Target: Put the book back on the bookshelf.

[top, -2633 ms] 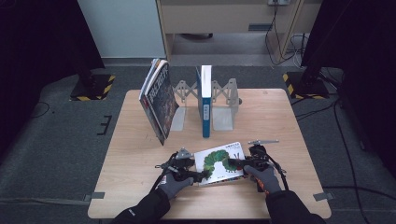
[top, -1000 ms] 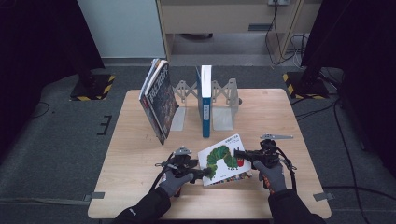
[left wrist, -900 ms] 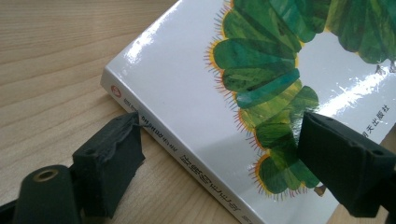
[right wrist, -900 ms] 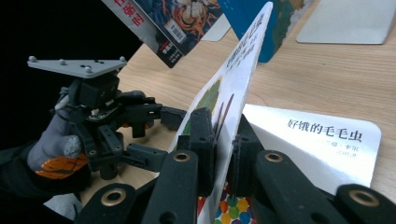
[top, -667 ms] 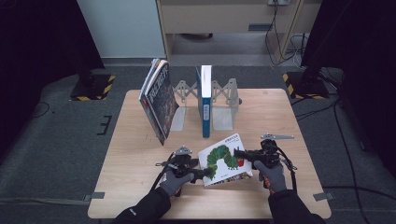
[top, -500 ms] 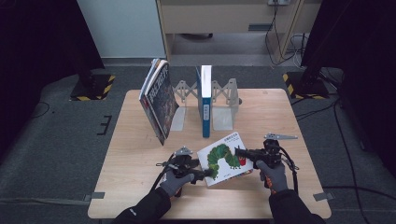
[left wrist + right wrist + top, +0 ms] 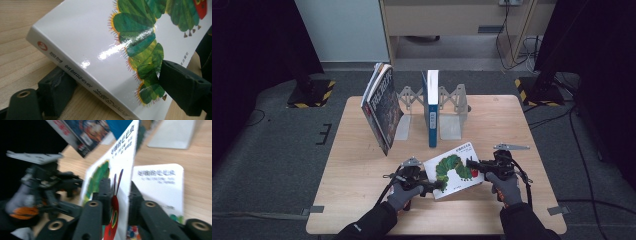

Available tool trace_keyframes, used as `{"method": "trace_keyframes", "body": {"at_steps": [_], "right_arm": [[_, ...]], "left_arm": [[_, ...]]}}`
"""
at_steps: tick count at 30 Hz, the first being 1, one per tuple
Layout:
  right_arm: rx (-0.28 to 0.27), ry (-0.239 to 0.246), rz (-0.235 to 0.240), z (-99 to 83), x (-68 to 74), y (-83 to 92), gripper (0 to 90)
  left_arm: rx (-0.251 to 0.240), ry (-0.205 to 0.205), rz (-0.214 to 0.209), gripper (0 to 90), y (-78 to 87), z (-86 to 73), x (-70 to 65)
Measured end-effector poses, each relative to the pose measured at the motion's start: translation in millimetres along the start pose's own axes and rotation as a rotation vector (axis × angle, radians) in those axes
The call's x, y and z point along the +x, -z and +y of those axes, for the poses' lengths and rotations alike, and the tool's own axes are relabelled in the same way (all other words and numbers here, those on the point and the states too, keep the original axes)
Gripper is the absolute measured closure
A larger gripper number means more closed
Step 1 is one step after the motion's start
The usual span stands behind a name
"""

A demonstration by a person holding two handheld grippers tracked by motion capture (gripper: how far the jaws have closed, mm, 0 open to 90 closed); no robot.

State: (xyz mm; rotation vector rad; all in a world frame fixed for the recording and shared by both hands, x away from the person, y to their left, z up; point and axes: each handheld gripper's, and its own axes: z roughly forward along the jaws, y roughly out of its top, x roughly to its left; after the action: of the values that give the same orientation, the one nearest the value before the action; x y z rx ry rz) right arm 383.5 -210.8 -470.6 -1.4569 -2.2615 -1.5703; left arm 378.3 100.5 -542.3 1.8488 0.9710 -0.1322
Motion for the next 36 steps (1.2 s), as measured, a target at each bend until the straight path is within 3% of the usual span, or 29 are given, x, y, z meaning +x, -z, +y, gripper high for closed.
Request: {"method": "trace_keyframes", "body": {"at_steps": [6, 9, 16, 24, 30, 36], "right_arm": [[0.085, 0.007, -0.100, -3.2, -3.8, -7.6, 65.2], [0.138, 0.036, -0.150, -6.3, -5.3, -13.6, 60.7], [0.175, 0.052, -0.182, -10.0, -8.9, -20.8, 56.6], [0.193, 0.060, -0.164, -13.9, -7.3, -28.1, 54.3], [0.191, 0.065, -0.149, -15.0, -5.6, -31.1, 53.5], [0.188, 0.067, -0.144, -15.9, -5.0, -31.7, 51.8]], "left_arm": [[-0.002, 0.005, 0.004, 17.9, 0.2, 0.3, 1.0], [-0.006, 0.012, -0.001, 17.9, -0.2, 0.6, 1.6], [-0.004, 0.026, -0.013, 17.4, -0.7, 2.4, 3.8], [0.001, 0.001, -0.001, 16.2, -1.9, 2.5, 2.0], [-0.019, 0.032, -0.018, 14.3, -1.6, 1.1, 3.4], [-0.022, 0.039, -0.023, 13.0, -1.6, 0.7, 3.5]]}}
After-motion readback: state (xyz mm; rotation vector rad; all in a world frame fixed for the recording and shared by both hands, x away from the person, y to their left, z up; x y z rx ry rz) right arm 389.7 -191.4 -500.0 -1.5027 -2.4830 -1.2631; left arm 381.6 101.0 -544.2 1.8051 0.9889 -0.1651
